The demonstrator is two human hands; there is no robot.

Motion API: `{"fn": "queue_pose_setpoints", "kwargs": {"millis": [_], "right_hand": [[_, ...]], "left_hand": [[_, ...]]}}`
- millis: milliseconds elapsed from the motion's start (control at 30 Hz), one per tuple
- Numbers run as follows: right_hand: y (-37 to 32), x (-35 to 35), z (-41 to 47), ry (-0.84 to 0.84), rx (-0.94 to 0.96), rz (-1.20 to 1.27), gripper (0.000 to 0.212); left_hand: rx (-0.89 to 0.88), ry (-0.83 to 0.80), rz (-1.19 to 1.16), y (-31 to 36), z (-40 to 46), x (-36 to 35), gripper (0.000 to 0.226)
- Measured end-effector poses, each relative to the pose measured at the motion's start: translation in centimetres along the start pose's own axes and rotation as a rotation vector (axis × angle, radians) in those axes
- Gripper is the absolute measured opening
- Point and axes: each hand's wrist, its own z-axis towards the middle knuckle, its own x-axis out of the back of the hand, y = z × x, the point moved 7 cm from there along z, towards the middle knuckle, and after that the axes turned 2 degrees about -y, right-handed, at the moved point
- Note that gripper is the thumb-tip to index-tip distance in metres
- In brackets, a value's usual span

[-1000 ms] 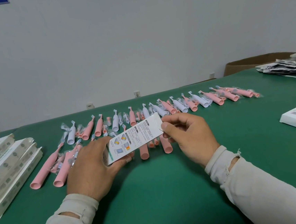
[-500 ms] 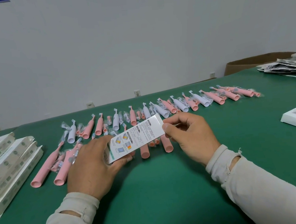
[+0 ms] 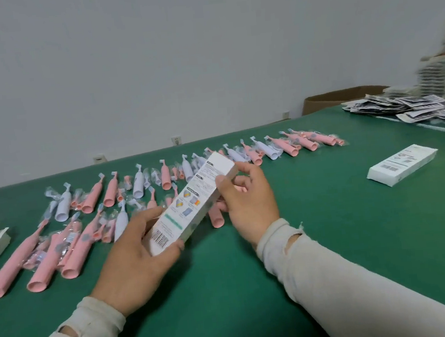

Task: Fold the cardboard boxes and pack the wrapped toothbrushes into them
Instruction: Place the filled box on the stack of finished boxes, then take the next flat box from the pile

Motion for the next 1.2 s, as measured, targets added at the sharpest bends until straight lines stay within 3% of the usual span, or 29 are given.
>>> {"fn": "queue_pose_setpoints", "kwargs": {"millis": [100, 167, 233, 267, 367, 467, 633, 733, 833, 933, 1033, 1100, 1200], "right_hand": [[-3.3, -1.6, -2.5, -0.076, 0.437, -0.831, 0.063], [-4.2, -4.3, -4.9, -0.343, 0.739, -1.064, 0.067], [-3.6, -6.0, -6.8, -0.592, 0.838, -1.232, 0.063], [-3.3, -6.3, -7.1, -0.618, 0.859, -1.325, 0.057], [-4.5, -5.9, -6.8, -0.458, 0.957, -1.435, 0.038], [-6.8, -3.7, -6.2, -0.290, 1.007, -1.409, 0.028], [-10.8, 10.2, -2.9, 0.235, 0.792, -1.364, 0.029], [-11.7, 21.2, -1.5, 0.602, 0.511, -1.352, 0.027], [-10.9, 29.3, -0.9, 0.789, 0.200, -1.396, 0.021], [-8.4, 33.0, -0.5, 0.713, -0.079, -1.462, 0.020], [-4.4, 33.4, -0.5, 0.447, -0.372, -1.463, 0.035], [-2.8, 33.1, -0.7, 0.350, -0.450, -1.446, 0.047], [-2.4, 33.3, -0.3, 0.377, -0.420, -1.418, 0.043]], "left_hand": [[0.103, 0.018, -0.255, -0.1, 0.1, -0.8, 0.041], [0.123, 0.007, -0.406, 0.3, 0.1, -1.1, 0.037], [0.108, -0.010, -0.449, 1.0, 0.0, -1.2, 0.034], [0.102, -0.023, -0.469, 1.2, -0.1, -1.3, 0.036], [0.055, -0.072, -0.562, 1.7, -0.4, -1.6, 0.050], [0.000, -0.080, -0.750, 2.0, -0.6, -1.3, 0.044], [-0.050, -0.064, -0.574, 2.4, -0.9, -1.7, 0.043], [-0.058, -0.038, -0.537, 2.1, -1.0, -1.9, 0.034], [-0.064, -0.040, -0.518, 2.0, -0.9, -2.3, 0.019], [-0.067, -0.066, -0.473, 1.9, -1.0, -2.6, 0.021], [-0.053, -0.066, -0.497, 1.7, -0.9, -2.4, 0.023], [-0.048, -0.059, -0.503, 1.7, -0.9, -2.3, 0.023], [-0.047, -0.054, -0.501, 1.7, -1.0, -2.3, 0.022]]}}
